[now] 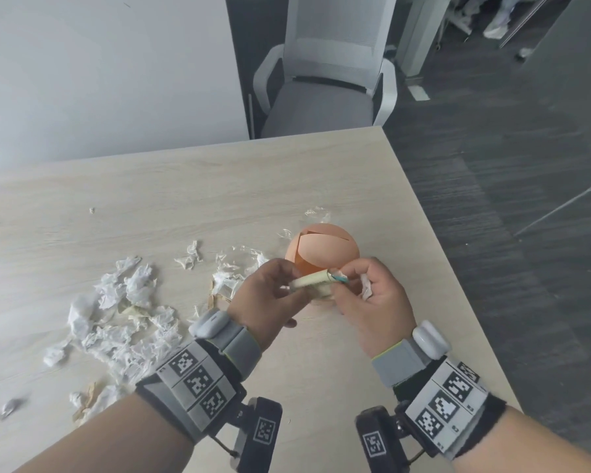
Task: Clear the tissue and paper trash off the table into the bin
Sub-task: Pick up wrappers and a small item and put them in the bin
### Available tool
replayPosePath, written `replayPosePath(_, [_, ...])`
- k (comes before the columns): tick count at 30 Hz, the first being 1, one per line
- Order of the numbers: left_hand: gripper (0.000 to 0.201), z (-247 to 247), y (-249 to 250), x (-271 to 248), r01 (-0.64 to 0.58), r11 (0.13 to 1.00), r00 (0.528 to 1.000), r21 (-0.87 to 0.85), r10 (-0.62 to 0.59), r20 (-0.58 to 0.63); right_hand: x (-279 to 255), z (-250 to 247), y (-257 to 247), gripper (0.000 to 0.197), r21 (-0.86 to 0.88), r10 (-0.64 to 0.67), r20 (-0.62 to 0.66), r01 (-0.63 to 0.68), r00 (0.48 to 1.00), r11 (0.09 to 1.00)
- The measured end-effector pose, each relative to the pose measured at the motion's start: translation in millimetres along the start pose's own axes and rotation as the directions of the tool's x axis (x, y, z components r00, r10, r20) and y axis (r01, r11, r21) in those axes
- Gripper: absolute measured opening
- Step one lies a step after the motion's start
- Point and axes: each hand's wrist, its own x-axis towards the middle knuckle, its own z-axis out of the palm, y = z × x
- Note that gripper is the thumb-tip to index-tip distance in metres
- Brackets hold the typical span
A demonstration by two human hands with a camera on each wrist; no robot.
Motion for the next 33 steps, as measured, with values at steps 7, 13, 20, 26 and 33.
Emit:
replayPosePath(7, [0.041, -16, -11, 18, -0.041, 0.945, 0.99, 0.325, 0.082, -0.115, 23, -15, 27, 0.013, -0.529, -0.352, 0.228, 0.419, 0.908, 0.738])
replayPosePath(13, [0.056, 1, -22, 24, -0.065, 0.934, 0.997, 0.351, 0.074, -0.012, 24, -5, 34, 0.034, -0.65, -0.194, 0.446, 0.465, 0.874, 0.6])
replayPosePath(20, [0.057, 19, -27, 28, -0.071, 0.949, 0.997, 0.306, 0.071, 0.011, 21, -9, 28, 0.048, -0.814, 0.144, 0.485, 0.385, 0.863, 0.435])
replayPosePath(26, [0.062, 26, -27, 31, -0.1, 0.91, 0.995, 0.402, 0.081, 0.063, 28, -11, 24, 0.034, -0.834, 0.188, 0.469, 0.362, 0.863, 0.416])
replayPosePath(33, [0.037, -22, -56, 41, -0.081, 0.849, 0.997, 0.522, 0.069, 0.044, 7, -27, 36, 0.026, -0.581, -0.258, 0.426, 0.481, 0.867, 0.657])
